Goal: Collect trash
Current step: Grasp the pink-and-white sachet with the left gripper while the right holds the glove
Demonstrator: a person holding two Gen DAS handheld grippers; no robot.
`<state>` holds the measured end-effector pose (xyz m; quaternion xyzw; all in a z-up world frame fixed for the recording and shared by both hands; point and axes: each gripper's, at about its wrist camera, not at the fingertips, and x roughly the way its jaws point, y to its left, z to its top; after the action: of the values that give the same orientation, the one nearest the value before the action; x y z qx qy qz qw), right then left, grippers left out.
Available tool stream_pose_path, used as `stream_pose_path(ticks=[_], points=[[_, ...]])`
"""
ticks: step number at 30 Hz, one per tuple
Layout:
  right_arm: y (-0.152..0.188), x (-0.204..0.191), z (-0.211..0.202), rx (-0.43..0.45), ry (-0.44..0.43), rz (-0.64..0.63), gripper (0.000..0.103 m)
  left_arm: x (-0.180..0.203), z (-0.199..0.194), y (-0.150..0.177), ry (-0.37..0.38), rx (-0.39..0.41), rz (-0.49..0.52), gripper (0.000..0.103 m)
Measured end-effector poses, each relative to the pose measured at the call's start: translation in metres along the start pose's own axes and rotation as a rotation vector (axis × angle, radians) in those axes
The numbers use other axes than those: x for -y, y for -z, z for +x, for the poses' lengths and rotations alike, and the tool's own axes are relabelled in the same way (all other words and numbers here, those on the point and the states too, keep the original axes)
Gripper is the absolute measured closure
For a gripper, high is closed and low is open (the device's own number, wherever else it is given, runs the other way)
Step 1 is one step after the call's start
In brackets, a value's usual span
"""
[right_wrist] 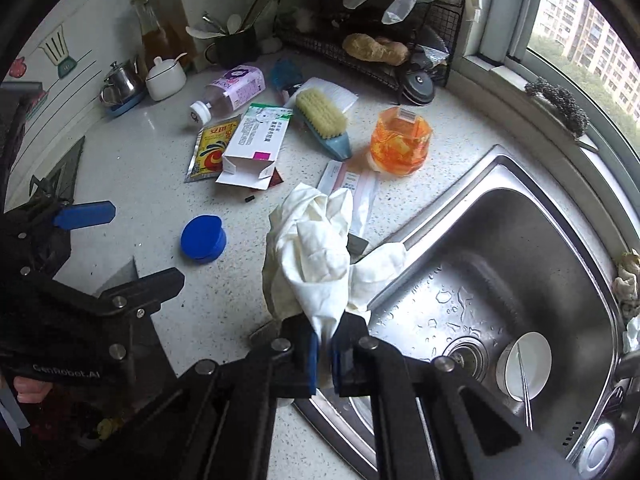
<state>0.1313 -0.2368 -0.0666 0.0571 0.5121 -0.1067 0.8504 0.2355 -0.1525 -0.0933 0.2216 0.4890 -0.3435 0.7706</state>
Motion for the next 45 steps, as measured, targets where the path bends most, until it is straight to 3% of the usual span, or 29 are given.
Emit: stream_pose_path(ticks=[7,13,20,27,29,33,35,36,37,45], points=[[-0.007,0.030,0.005,-0.024,0.100,0.174,0.099,0.030,0.026,-0.050,0.045,-0.030,0.289,0.001],[-0.012,0.051,0.022,-0.067,0.127,0.317,0.098,0.048,0.060,-0.077,0.118,-0.078,0.405,0.001],[-0.011,0.070,0.040,-0.123,0.102,0.379,0.098,0.070,0.101,-0.090,0.165,-0.157,0.582,0.001],[-0.010,0.080,0.051,-0.152,0.100,0.393,0.098,0.081,0.126,-0.081,0.178,-0.189,0.628,0.005],[-0.010,0.081,0.052,-0.155,0.099,0.397,0.098,0.082,0.126,-0.081,0.178,-0.192,0.617,0.035],[-0.009,0.080,0.053,-0.164,0.087,0.403,0.098,0.083,0.120,-0.077,0.199,-0.190,0.584,0.061],[-0.009,0.079,0.051,-0.157,0.085,0.401,0.098,0.085,0.117,-0.073,0.208,-0.187,0.580,0.083],[-0.009,0.079,0.050,-0.153,0.083,0.401,0.098,0.086,0.115,-0.072,0.214,-0.188,0.571,0.087],[-0.008,0.079,0.048,-0.150,0.080,0.401,0.098,0.086,0.115,-0.070,0.222,-0.192,0.562,0.099],[-0.007,0.074,0.029,-0.105,0.063,0.373,0.098,0.079,0.075,-0.061,0.205,-0.096,0.438,0.103]])
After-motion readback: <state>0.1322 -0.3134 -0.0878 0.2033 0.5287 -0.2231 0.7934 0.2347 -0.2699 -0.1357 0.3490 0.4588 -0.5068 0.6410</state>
